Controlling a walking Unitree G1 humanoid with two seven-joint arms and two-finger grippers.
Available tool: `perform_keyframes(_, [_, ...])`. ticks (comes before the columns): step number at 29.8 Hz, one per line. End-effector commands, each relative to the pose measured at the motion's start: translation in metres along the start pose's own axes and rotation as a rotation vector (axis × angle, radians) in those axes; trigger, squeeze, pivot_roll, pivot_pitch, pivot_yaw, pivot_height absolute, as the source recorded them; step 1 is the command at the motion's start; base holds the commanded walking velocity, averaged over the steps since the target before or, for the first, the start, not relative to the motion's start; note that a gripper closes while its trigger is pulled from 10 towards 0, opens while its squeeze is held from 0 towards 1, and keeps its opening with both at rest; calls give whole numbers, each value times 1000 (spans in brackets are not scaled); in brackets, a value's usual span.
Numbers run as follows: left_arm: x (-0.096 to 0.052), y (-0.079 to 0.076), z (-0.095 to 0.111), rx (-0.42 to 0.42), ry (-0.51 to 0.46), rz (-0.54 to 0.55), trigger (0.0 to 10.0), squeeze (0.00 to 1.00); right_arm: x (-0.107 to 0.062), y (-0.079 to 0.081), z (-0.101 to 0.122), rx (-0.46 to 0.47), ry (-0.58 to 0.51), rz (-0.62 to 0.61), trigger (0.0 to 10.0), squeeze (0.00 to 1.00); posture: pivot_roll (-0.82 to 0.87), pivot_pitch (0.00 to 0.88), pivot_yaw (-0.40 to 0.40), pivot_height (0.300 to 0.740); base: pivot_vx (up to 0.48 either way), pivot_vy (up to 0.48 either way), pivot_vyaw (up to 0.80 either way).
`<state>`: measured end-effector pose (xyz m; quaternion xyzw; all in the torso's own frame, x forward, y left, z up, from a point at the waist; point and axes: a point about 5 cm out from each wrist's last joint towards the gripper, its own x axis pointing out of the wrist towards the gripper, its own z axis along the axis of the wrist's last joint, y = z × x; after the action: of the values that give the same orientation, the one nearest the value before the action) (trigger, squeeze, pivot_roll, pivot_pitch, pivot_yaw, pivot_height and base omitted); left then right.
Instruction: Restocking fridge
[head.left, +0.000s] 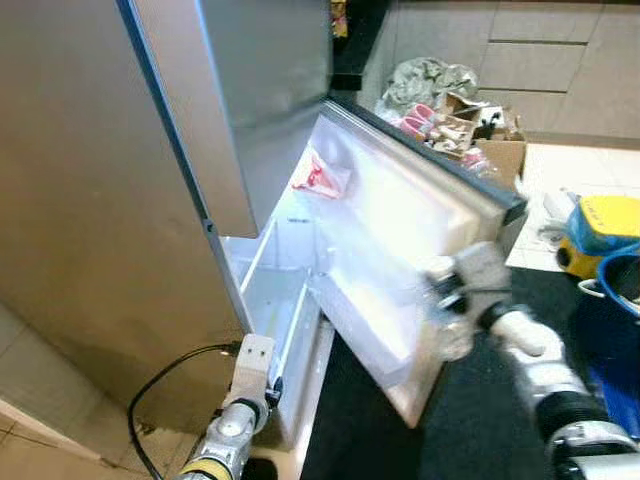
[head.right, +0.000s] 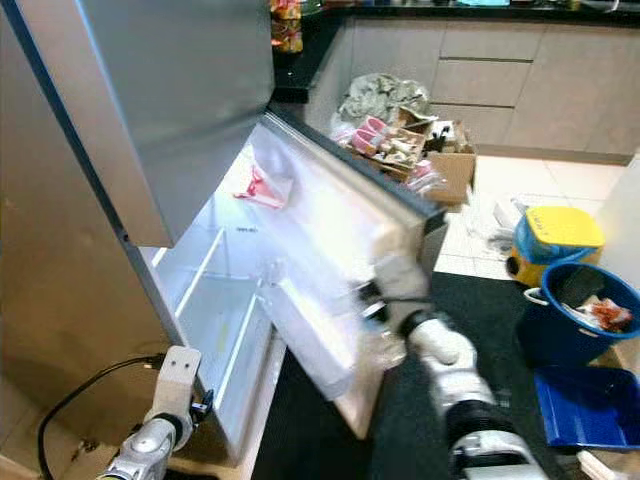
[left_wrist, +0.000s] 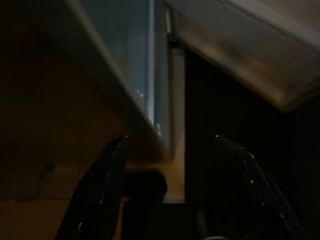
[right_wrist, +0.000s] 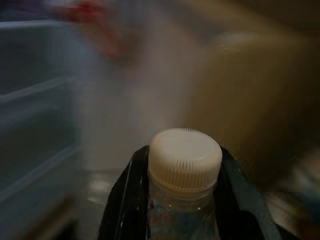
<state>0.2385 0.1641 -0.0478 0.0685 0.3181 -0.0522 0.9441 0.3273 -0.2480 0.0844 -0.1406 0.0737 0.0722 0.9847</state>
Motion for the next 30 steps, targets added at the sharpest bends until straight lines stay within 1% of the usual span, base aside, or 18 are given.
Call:
perform_keyframes(1, [0,-3,0,-10,2,-4,10000,0,-5,-14,-2,47,-11,-98,10000,0,-70,6,4,740,0,0,0])
perform_keyframes(5, [0,-3,-1,-8,3,-6,10000,0,-9,-20,-3,93,-33,-109,10000,0,-73,8,6,740,0,0,0])
perform_keyframes(7, [0,-2,-1,-7,5,-6,10000,0,-11,-13,-8,100,-22,-79,10000,0,-70,9,8,740,0,0,0])
perform_keyframes(8, [0,-1,-1,-6,5,-5,10000,0,-12,1,-18,97,9,-39,10000,0,-69,9,8,740,0,0,0])
perform_keyframes(9, [0,-1,-1,-6,5,-5,10000,0,-12,1,-18,97,9,-39,10000,0,-69,9,8,740,0,0,0])
perform_keyframes(10, [0,0,0,-6,3,-5,10000,0,-19,29,-43,105,96,16,10000,0,-66,11,9,740,0,0,0])
perform_keyframes(11, [0,0,0,-8,2,-7,10000,0,-24,41,-55,121,142,25,10000,0,-65,12,9,740,0,0,0])
perform_keyframes(12, [0,0,0,-8,2,-7,10000,0,-24,41,-55,121,142,25,10000,0,-65,12,9,740,0,0,0])
perform_keyframes(14, [0,-1,-2,-10,11,-25,10000,0,-36,63,-78,132,238,47,10000,0,-62,14,10,740,0,0,0])
perform_keyframes(15, [0,-1,-2,-10,11,-25,10000,0,-36,63,-78,132,238,47,10000,0,-62,14,10,740,0,0,0])
perform_keyframes(16, [-1,-2,-5,-10,20,-45,10000,0,-46,74,-92,143,295,45,10000,0,-61,15,10,740,0,0,0])
perform_keyframes(17, [-3,-3,-10,-8,36,-73,10000,0,-64,90,-114,158,384,39,10000,0,-60,19,11,740,0,0,0])
perform_keyframes(21, [-5,-3,-14,-5,47,-89,10000,0,-79,99,-128,178,445,22,10000,0,-59,22,12,740,0,0,0])
perform_keyframes(22, [-7,-2,-20,-1,70,-115,10000,0,-96,105,-142,233,504,-35,10000,0,-59,26,10,740,0,0,0])
perform_keyframes(23, [-8,-2,-23,3,82,-126,10000,0,-103,106,-147,249,528,-64,10000,0,-59,26,10,740,0,0,0])
perform_keyframes(27, [-10,-1,-27,6,98,-137,10000,0,-111,105,-153,252,552,-101,10000,0,-62,31,8,740,0,0,0])
perform_keyframes(28, [-12,0,-32,6,119,-146,10000,0,-118,101,-158,244,575,-151,10000,0,-63,33,8,740,0,0,0])
perform_keyframes(30, [-13,0,-34,11,125,-149,10000,0,-121,98,-160,249,584,-173,10000,0,-67,39,7,740,0,0,0])
